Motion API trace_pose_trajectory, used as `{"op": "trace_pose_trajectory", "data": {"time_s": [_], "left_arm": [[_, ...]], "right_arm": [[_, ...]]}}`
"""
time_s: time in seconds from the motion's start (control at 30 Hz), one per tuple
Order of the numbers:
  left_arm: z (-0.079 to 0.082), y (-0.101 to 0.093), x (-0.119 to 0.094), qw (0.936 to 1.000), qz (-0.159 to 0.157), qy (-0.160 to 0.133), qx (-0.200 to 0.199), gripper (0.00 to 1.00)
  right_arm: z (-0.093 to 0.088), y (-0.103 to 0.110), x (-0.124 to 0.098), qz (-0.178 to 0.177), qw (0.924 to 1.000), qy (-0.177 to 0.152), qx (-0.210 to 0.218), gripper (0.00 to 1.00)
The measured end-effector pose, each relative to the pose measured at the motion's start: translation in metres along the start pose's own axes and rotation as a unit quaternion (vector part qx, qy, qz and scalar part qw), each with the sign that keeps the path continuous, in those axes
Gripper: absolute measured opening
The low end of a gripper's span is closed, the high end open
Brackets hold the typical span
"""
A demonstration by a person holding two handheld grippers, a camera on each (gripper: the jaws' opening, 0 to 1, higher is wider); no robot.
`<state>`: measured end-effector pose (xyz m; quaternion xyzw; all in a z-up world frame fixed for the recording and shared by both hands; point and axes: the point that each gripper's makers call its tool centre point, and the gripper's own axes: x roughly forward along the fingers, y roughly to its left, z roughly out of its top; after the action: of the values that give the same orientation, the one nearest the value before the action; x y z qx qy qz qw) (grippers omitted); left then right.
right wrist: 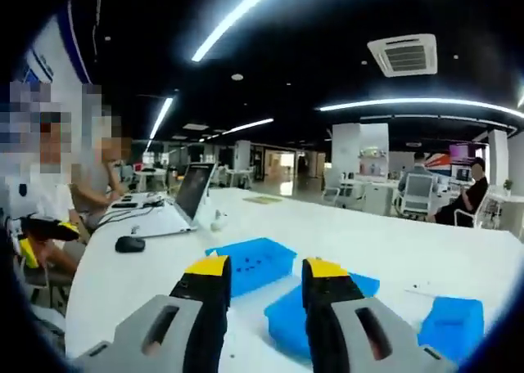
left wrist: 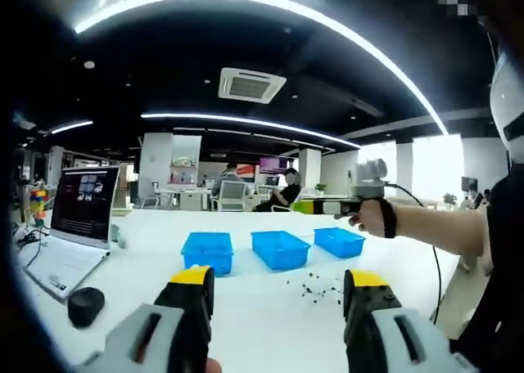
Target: Pick up the resistors one by one and place each resistor into its matching bin, sorting the parts by color and model until every resistor is separated into the correct bin for its type
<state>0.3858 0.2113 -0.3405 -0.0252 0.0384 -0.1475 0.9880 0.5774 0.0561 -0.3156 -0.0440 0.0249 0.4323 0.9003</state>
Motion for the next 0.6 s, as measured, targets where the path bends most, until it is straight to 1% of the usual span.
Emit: {"op": "trace_pose_trajectory", "data": {"time_s": [0.07,0.1,0.13,0.17,0.27,0.3,0.37,0.43,0.5,0.6], "left_arm": [[-0.001,-0.01,0.005,0.9997,-0.025,0.005,-0.002,0.65],[-0.001,-0.014,0.006,0.9994,-0.033,0.005,-0.008,0.65],[0.0,-0.015,0.007,0.9993,-0.037,0.004,-0.008,0.65],[0.0,-0.017,0.007,0.9992,-0.04,0.004,-0.007,0.65],[-0.001,-0.023,0.008,0.9986,-0.051,0.01,0.003,0.65],[-0.001,-0.025,0.008,0.9985,-0.054,0.011,0.003,0.65],[-0.002,-0.027,0.009,0.998,-0.062,0.015,0.004,0.65],[-0.004,-0.029,0.01,0.9975,-0.069,0.018,0.002,0.65],[-0.005,-0.031,0.011,0.9972,-0.072,0.02,-0.002,0.65],[-0.008,-0.031,0.013,0.9969,-0.074,0.026,-0.001,0.65]], "right_arm": [[-0.008,-0.004,-0.031,-0.017,0.9998,-0.003,0.005,0.36],[-0.011,-0.005,-0.042,-0.024,0.9997,-0.003,0.006,0.36],[-0.018,-0.005,-0.062,-0.035,0.9994,0.0,0.008,0.36],[-0.022,-0.004,-0.072,-0.037,0.9993,0.002,0.008,0.36],[-0.038,-0.003,-0.114,-0.067,0.9974,0.004,0.026,0.36],[-0.044,0.002,-0.131,-0.069,0.9969,0.005,0.037,0.36],[-0.051,0.008,-0.154,-0.08,0.996,-0.002,0.04,0.36],[-0.056,0.014,-0.17,-0.088,0.9952,-0.003,0.043,0.36],[-0.059,0.021,-0.182,-0.094,0.9945,0.001,0.047,0.36],[-0.061,0.025,-0.188,-0.099,0.9941,0.007,0.045,0.36]]}}
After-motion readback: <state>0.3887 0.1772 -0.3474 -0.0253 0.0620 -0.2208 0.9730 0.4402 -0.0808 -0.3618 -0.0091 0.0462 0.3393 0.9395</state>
